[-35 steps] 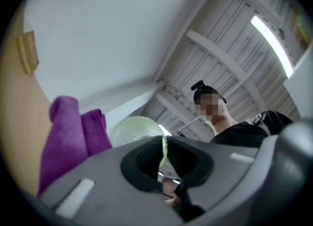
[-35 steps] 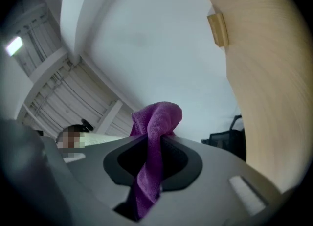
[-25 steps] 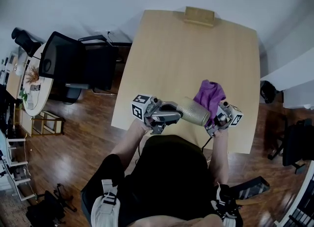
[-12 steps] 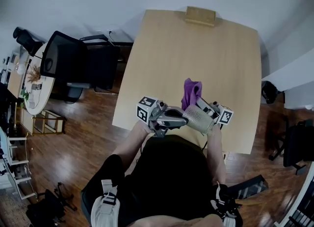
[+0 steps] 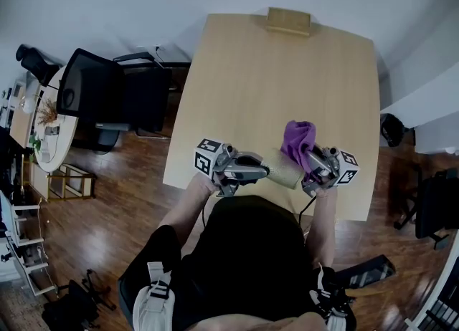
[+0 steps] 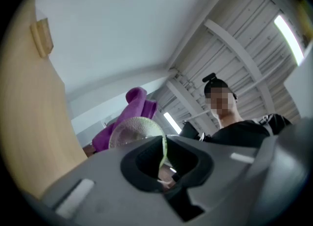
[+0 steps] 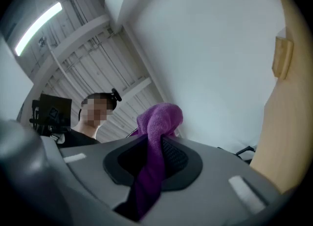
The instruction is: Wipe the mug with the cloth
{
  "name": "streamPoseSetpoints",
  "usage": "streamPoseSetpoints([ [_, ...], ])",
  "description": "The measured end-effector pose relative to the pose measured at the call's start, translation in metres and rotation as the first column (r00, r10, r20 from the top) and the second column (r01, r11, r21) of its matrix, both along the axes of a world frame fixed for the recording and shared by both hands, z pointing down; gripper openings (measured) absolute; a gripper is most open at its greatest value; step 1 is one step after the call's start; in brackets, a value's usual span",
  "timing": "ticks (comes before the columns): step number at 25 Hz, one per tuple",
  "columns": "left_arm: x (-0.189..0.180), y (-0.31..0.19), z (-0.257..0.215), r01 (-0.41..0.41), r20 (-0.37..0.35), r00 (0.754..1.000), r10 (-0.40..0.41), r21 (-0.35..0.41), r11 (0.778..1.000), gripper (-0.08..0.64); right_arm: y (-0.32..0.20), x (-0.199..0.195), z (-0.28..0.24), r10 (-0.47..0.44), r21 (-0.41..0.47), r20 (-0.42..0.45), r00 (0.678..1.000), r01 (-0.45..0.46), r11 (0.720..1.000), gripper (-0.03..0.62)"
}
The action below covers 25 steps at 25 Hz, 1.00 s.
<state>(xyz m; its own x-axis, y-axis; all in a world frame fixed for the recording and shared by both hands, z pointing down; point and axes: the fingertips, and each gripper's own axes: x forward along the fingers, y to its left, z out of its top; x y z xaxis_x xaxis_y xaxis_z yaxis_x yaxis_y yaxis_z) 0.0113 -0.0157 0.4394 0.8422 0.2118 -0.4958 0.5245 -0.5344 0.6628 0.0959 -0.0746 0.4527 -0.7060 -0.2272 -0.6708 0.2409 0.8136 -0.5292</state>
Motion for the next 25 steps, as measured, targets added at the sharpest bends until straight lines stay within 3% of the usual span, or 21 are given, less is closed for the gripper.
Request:
streamPoseSetpoints([
  [4,0.012,0.017,0.001,-0.074,0.011,0.997,0.074,-0.002,0.997,0.046,-0.003,-0.030,0.016,-0.041,-0.044,-0.057,0.998,0.038,0.998,0.063],
  [8,0.019,0.024,0.009,-0.087,0.043,0.995,0.087,-0.010,0.996,0.046,-0.022,-0.048,0.046,0.011,-0.156,-0.161,0.987,-0.036,0.987,0.063],
  [11,0.011,0.017,0.011,-0.045,0.045,0.998,0.046,-0.020,0.999,0.041,-0.025,-0.008,0.036,0.105,-0.146,-0.019,0.994,-0.107,0.984,0.063],
  [14,0.000,0.005,0.018,-0.003,0.070,0.998,0.004,-0.023,1.000,0.040,-0.014,0.033,0.005,0.144,-0.065,0.123,0.982,-0.137,0.989,0.063],
  [16,0.001,0.003,0.024,-0.001,0.101,0.995,0.002,-0.016,1.000,0.040,-0.008,0.032,-0.006,0.140,0.010,0.077,0.987,-0.141,0.990,0.063],
  [19,0.010,0.010,0.029,-0.041,0.133,0.990,0.040,0.000,0.999,0.041,0.004,-0.009,-0.001,0.066,0.083,-0.104,0.992,-0.058,0.995,0.063],
  [21,0.014,0.015,0.028,-0.065,0.135,0.989,0.063,0.008,0.998,0.055,0.006,-0.030,0.010,0.018,0.072,-0.180,0.984,-0.005,0.997,0.061],
  [25,0.015,0.018,0.031,-0.074,0.158,0.985,0.069,0.027,0.997,0.055,0.000,-0.040,0.031,-0.060,-0.015,-0.199,0.978,0.058,0.998,0.061],
])
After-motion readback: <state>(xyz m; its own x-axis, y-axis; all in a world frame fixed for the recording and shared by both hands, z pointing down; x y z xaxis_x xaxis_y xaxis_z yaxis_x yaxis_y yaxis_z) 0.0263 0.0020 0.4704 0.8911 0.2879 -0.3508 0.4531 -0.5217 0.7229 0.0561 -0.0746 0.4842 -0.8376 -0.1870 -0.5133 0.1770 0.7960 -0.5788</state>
